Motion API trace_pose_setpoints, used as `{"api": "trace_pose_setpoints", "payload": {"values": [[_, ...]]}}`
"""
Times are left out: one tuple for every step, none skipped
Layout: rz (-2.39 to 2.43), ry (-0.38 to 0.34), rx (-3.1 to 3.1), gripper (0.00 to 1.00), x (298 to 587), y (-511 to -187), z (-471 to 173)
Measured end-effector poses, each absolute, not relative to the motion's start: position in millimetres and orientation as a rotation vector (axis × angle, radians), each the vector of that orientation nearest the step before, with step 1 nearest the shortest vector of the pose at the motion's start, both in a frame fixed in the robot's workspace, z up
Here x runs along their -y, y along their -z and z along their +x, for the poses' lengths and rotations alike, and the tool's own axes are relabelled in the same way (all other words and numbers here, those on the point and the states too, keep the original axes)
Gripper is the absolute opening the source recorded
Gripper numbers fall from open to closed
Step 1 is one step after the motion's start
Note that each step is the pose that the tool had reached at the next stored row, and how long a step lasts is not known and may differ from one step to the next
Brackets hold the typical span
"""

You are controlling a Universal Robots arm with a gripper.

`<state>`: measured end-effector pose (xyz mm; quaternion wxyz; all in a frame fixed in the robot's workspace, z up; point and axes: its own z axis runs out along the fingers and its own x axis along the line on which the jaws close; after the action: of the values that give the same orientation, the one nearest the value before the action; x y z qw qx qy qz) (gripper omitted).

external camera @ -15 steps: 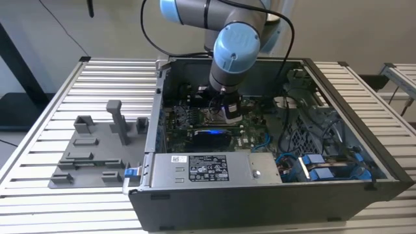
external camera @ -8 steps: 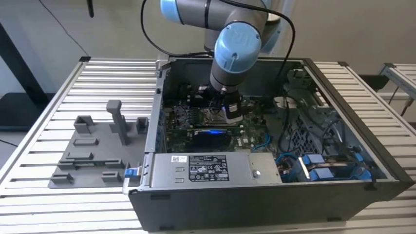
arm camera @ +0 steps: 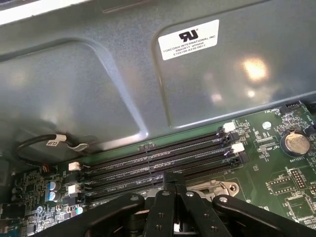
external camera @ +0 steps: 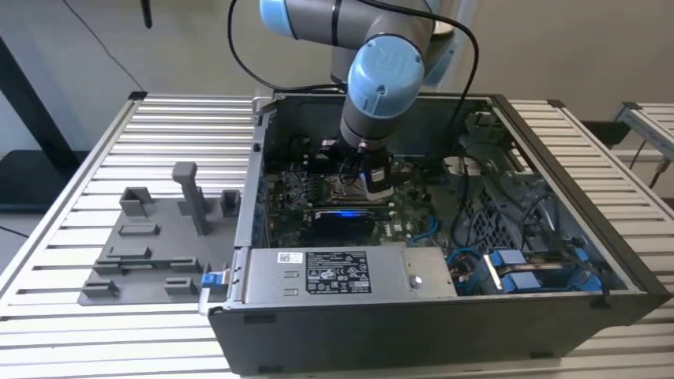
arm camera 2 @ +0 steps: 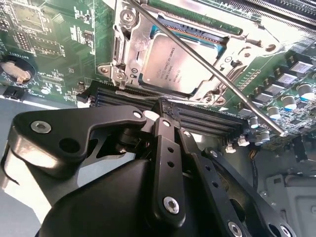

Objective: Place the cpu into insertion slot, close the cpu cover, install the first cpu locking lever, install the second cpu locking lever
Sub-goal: 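Install the first cpu locking lever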

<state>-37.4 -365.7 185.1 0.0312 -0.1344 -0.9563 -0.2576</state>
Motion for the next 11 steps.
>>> {"api": "trace_pose_setpoints", "payload": {"values": [[-0.414, 0.792, 2.947, 0.11, 365.7, -184.9, -37.3], [-0.414, 0.791, 2.947, 0.11, 365.6, -184.6, -37.2], [-0.414, 0.789, 2.948, 0.11, 365.6, -184.4, -36.9], [-0.414, 0.787, 2.949, 0.11, 365.5, -184.1, -36.6], [-0.414, 0.785, 2.949, 0.11, 365.3, -183.8, -36.2], [-0.414, 0.783, 2.950, 0.11, 365.1, -183.6, -35.8], [-0.414, 0.781, 2.951, 0.11, 364.8, -183.5, -35.4], [-0.415, 0.779, 2.952, 0.11, 364.5, -183.4, -34.9], [-0.415, 0.776, 2.952, 0.11, 364.1, -183.2, -34.5], [-0.415, 0.774, 2.953, 0.11, 363.6, -183.1, -33.9], [-0.415, 0.773, 2.954, 0.11, 362.9, -182.9, -33.6]]}}
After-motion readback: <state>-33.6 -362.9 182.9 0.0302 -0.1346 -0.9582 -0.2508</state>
